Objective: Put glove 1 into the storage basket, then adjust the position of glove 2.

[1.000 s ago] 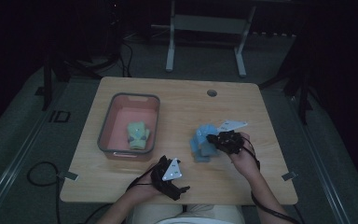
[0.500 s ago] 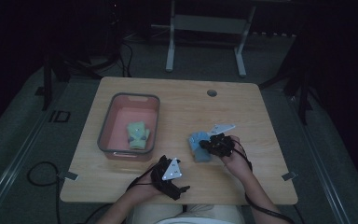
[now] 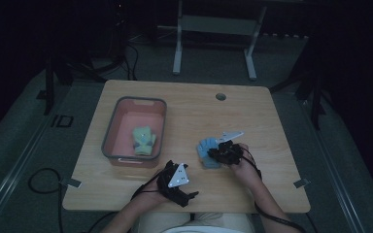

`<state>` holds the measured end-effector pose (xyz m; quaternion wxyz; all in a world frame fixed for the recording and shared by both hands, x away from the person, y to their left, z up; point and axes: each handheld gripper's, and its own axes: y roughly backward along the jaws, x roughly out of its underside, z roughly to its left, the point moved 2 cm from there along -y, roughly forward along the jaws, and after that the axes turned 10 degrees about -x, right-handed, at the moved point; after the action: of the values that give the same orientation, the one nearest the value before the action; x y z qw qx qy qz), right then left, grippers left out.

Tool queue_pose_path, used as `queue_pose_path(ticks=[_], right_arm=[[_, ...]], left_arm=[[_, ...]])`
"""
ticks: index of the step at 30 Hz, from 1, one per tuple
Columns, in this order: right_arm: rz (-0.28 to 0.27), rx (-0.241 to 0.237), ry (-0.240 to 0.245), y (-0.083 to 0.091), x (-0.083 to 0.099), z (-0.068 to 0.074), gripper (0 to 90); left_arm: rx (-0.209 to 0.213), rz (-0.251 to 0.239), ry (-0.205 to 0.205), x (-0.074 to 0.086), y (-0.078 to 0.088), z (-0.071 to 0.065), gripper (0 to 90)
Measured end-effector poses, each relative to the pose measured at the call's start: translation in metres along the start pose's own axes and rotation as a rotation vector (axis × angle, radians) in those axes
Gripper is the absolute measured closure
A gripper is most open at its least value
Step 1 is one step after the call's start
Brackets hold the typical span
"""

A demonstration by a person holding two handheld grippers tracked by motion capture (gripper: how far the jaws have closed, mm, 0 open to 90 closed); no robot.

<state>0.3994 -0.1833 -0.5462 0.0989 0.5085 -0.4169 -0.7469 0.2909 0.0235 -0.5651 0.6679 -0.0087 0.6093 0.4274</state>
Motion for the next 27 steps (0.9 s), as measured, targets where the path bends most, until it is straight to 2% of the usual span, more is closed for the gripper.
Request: queue_pose_path(ticks=[3,5,7,10,12,14,17,20,25,27], right_arm=[[-0.031,0.002,0.011,0.006,-0.001,0.001,60.9],[-0.066,-0.002,0.022,0.013,-0.001,0.003,38.4],[-0.093,0.009,0.025,0.02,-0.001,0.004,25.6],[-0.126,0.014,0.02,0.028,0.0,0.004,12.9],[-0.153,0.034,0.009,0.035,0.003,0.002,13.2],[-0.17,0.033,-0.006,0.041,0.005,0.0,10.6],[-0.217,0.04,-0.017,0.051,0.006,-0.004,13.6],[-0.248,0.064,0.022,0.059,0.005,-0.006,13.8],[-0.273,0.074,0.029,0.065,0.002,-0.008,15.1],[-0.286,0.081,0.032,0.067,0.002,-0.009,15.1]], left_arm=[[-0.028,0.01,-0.012,-0.003,0.001,0.0,3.5],[-0.031,0.013,-0.001,-0.005,0.001,-0.001,3.6],[-0.022,0.027,0.005,-0.008,0.0,-0.002,3.9],[0.008,0.022,0.011,-0.012,0.001,-0.005,4.0],[0.006,0.035,-0.002,-0.014,0.0,-0.007,4.0],[0.003,0.032,-0.007,-0.015,0.0,-0.009,4.0],[0.0,0.026,-0.002,-0.017,-0.001,-0.009,4.4],[0.003,0.022,-0.005,-0.021,-0.002,-0.007,4.7],[0.011,0.021,-0.023,-0.029,-0.005,-0.005,4.7],[0.018,0.023,-0.014,-0.032,-0.007,-0.003,4.8]])
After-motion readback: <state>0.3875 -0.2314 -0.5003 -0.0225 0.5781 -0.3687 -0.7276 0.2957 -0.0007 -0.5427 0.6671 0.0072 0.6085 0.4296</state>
